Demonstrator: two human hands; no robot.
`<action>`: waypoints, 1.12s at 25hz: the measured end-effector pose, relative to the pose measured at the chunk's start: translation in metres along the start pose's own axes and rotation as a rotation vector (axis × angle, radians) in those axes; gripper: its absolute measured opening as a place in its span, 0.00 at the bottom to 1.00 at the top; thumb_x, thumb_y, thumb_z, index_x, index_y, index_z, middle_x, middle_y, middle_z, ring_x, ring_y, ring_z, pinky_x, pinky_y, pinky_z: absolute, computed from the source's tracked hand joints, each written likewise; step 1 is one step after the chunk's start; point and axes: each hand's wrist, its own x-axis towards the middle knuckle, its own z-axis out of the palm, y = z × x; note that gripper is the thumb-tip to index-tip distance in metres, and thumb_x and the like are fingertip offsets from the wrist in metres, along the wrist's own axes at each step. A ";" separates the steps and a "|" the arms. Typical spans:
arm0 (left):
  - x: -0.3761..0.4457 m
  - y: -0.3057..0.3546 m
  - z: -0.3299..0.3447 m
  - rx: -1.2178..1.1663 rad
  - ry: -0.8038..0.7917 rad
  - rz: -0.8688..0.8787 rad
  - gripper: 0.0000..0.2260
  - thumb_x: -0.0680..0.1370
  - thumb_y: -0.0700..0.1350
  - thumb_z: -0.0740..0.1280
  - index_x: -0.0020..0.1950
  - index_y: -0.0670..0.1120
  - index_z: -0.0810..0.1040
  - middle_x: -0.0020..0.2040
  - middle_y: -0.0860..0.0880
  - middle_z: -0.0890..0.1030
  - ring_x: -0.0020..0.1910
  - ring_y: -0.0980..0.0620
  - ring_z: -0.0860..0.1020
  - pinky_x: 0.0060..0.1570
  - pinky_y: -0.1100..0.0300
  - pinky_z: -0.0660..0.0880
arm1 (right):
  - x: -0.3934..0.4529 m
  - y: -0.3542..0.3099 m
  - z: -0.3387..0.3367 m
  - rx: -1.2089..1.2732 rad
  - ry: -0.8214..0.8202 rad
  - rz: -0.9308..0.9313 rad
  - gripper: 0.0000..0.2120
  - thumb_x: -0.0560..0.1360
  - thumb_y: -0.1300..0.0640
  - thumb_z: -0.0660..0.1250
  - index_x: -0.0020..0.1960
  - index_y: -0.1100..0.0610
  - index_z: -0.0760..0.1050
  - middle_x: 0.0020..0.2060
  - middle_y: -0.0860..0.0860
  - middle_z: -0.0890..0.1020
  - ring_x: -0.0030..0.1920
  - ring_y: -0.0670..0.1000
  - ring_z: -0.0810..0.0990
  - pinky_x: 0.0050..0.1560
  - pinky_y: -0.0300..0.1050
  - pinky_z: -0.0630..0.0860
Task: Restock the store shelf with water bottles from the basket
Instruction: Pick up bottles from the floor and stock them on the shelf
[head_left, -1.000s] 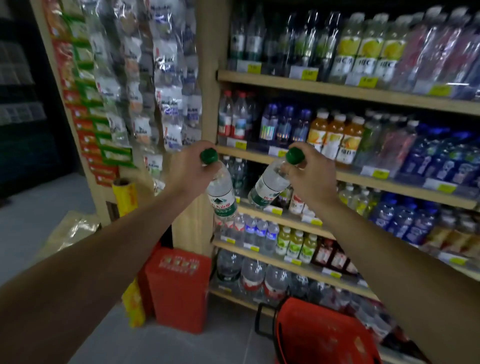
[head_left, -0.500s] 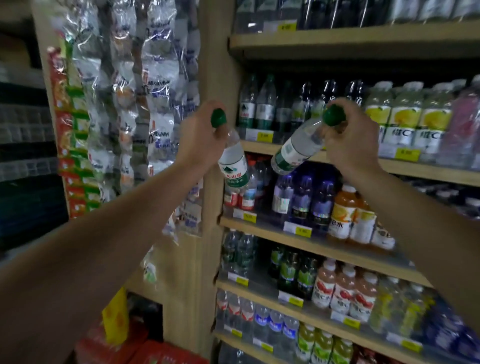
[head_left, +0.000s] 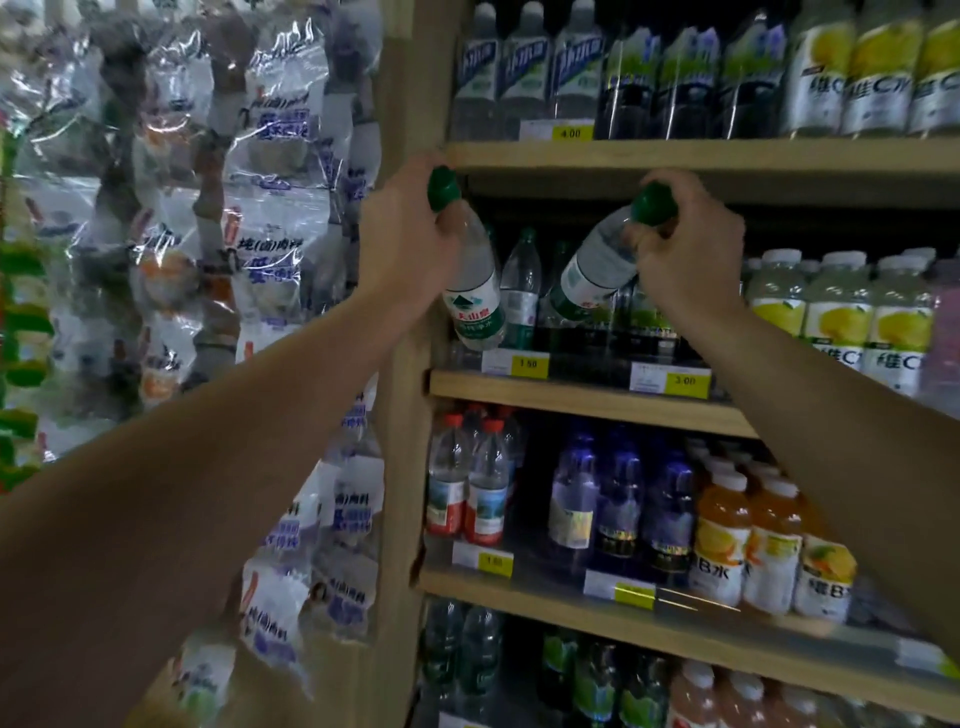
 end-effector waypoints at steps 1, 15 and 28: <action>0.006 -0.002 0.003 -0.003 0.001 0.016 0.14 0.79 0.40 0.66 0.64 0.44 0.76 0.53 0.45 0.82 0.48 0.52 0.77 0.44 0.66 0.69 | 0.008 0.002 0.008 -0.015 -0.017 -0.004 0.17 0.75 0.60 0.69 0.63 0.54 0.75 0.47 0.50 0.78 0.46 0.49 0.76 0.49 0.47 0.75; 0.064 -0.022 0.045 0.096 0.014 0.036 0.12 0.76 0.46 0.69 0.60 0.49 0.81 0.54 0.51 0.82 0.52 0.54 0.78 0.49 0.65 0.71 | 0.073 0.055 0.122 -0.192 -0.264 0.125 0.23 0.77 0.56 0.68 0.70 0.53 0.65 0.60 0.61 0.76 0.57 0.64 0.77 0.55 0.56 0.77; 0.076 -0.047 0.076 0.075 -0.093 -0.076 0.07 0.77 0.46 0.69 0.54 0.48 0.82 0.44 0.53 0.79 0.44 0.56 0.76 0.31 0.74 0.63 | 0.084 0.096 0.168 -0.841 -0.431 -0.077 0.46 0.76 0.38 0.65 0.80 0.54 0.41 0.69 0.60 0.73 0.74 0.63 0.60 0.75 0.66 0.45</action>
